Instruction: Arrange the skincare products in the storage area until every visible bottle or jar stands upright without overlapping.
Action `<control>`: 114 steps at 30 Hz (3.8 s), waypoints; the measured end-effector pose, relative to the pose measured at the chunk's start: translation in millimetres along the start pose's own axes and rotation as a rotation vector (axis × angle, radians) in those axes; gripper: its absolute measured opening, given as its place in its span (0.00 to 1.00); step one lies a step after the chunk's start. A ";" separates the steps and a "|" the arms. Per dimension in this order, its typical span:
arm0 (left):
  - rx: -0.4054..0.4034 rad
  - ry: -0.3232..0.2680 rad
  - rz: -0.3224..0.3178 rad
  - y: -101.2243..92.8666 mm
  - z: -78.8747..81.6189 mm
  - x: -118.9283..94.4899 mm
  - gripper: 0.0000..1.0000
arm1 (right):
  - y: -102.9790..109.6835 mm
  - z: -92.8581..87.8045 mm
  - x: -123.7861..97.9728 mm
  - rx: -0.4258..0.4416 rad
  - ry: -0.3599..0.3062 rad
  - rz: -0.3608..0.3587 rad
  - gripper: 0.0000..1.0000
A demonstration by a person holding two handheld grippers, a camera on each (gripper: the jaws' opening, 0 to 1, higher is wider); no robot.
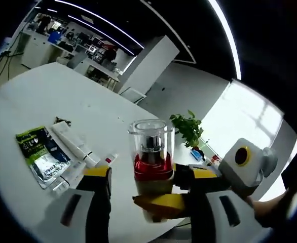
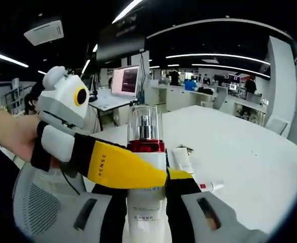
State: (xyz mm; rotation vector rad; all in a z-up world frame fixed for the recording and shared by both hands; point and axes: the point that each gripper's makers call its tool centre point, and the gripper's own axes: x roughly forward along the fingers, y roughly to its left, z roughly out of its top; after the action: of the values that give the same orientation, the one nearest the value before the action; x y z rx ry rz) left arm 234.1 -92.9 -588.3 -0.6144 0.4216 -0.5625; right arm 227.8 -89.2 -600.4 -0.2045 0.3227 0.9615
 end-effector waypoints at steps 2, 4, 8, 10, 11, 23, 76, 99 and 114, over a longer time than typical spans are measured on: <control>0.002 -0.031 0.012 -1.9 5.1 0.1 0.47 | 0.5 1.2 -1.5 -0.005 0.001 -0.004 0.28; 0.012 -0.041 0.014 -2.3 7.0 0.3 0.41 | 0.2 1.5 -2.8 0.000 0.002 -0.006 0.28; 0.020 -0.041 0.017 -3.1 6.2 0.4 0.38 | -1.7 2.3 -3.5 0.011 -0.003 -0.015 0.28; 0.013 -0.045 0.019 -3.7 6.1 0.7 0.37 | -2.0 3.3 -4.1 0.008 -0.006 -0.020 0.28; 0.014 -0.049 0.018 -4.7 6.2 1.1 0.35 | -1.8 3.8 -4.6 0.007 -0.007 -0.021 0.28; 0.097 -0.016 0.022 -21.4 3.5 7.1 0.24 | -8.7 1.7 -18.8 0.070 -0.017 -0.083 0.29; 0.663 0.314 -0.603 -115.0 7.1 7.9 0.23 | 4.4 30.6 -74.5 -0.098 -0.086 0.490 0.28; 0.732 0.493 -0.594 -62.1 -58.9 47.8 0.23 | -28.6 -58.3 -38.1 -0.196 0.058 0.295 0.29; 0.751 0.575 -0.620 -43.2 -91.9 65.2 0.24 | -40.7 -98.2 -31.1 -0.175 0.114 0.224 0.29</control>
State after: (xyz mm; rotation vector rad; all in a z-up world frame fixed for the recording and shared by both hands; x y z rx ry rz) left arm 220.5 -200.0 -642.1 0.1812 0.5107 -1.4217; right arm 227.6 -166.4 -679.8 -0.3898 0.3718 1.2032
